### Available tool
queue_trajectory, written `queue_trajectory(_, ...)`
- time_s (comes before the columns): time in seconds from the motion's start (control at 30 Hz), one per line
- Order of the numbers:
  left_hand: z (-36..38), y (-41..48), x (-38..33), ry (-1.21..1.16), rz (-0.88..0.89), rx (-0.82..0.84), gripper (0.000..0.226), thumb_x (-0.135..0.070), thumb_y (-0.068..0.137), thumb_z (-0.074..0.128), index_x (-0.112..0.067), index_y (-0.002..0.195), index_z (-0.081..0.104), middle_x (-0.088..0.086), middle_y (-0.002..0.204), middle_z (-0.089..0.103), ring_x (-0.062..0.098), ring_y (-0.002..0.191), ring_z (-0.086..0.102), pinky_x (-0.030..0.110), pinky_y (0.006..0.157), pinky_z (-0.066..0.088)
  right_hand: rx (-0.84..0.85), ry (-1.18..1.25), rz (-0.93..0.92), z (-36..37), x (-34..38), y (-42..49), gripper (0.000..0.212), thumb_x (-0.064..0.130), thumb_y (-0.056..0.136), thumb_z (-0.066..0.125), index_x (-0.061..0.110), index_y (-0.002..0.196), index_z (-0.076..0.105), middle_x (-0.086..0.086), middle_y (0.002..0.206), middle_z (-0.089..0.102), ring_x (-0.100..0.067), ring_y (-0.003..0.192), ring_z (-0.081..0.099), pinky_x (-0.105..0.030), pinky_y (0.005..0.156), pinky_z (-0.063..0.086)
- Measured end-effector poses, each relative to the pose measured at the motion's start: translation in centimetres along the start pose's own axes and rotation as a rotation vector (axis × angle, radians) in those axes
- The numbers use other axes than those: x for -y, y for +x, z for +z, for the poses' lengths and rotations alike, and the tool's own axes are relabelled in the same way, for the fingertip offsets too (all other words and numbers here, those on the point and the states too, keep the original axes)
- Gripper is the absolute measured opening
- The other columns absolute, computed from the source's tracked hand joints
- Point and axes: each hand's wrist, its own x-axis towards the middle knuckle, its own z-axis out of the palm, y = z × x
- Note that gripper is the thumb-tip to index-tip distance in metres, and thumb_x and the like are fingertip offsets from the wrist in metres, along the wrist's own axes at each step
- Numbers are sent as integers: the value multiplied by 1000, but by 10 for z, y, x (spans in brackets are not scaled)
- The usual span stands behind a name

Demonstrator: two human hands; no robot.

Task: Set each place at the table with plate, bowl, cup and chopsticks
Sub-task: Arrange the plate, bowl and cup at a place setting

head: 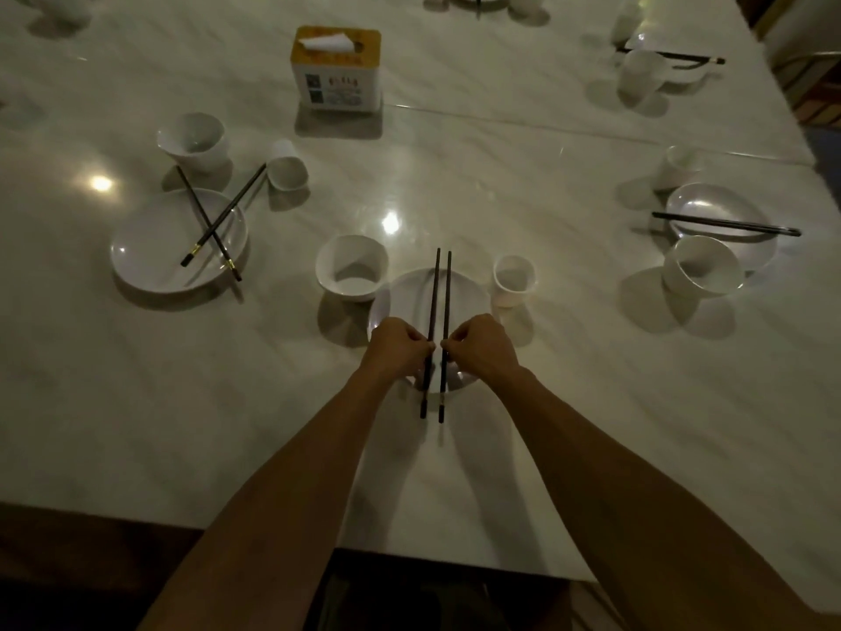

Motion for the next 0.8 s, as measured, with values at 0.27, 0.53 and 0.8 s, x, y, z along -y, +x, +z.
queue_trajectory(0.27, 1, -1, 5, -40, 21, 45, 19, -22, 89, 68, -8, 100, 72, 9, 85, 73, 20, 76, 72, 38, 75, 61, 19, 92, -66, 8, -1, 0, 16, 21, 92, 63, 13, 99, 75, -3, 88, 73, -6, 69, 64, -12, 55, 41)
queue_trajectory(0.53, -2, -2, 8, -67, 9, 67, 18, -20, 88, 68, -7, 100, 72, 9, 86, 73, 19, 77, 71, 38, 77, 60, -13, 97, -99, 11, 0, 3, 19, 19, 92, 62, 11, 104, 74, -5, 95, 73, -7, 73, 63, -14, 63, 45)
queue_trajectory(0.8, 1, -2, 9, -62, 26, 42, 17, -20, 86, 70, -9, 100, 74, 7, 88, 73, 19, 81, 71, 42, 82, 59, 1, 50, -100, 11, 0, 3, 17, 21, 91, 64, 11, 101, 74, -5, 90, 73, -9, 70, 64, -18, 63, 48)
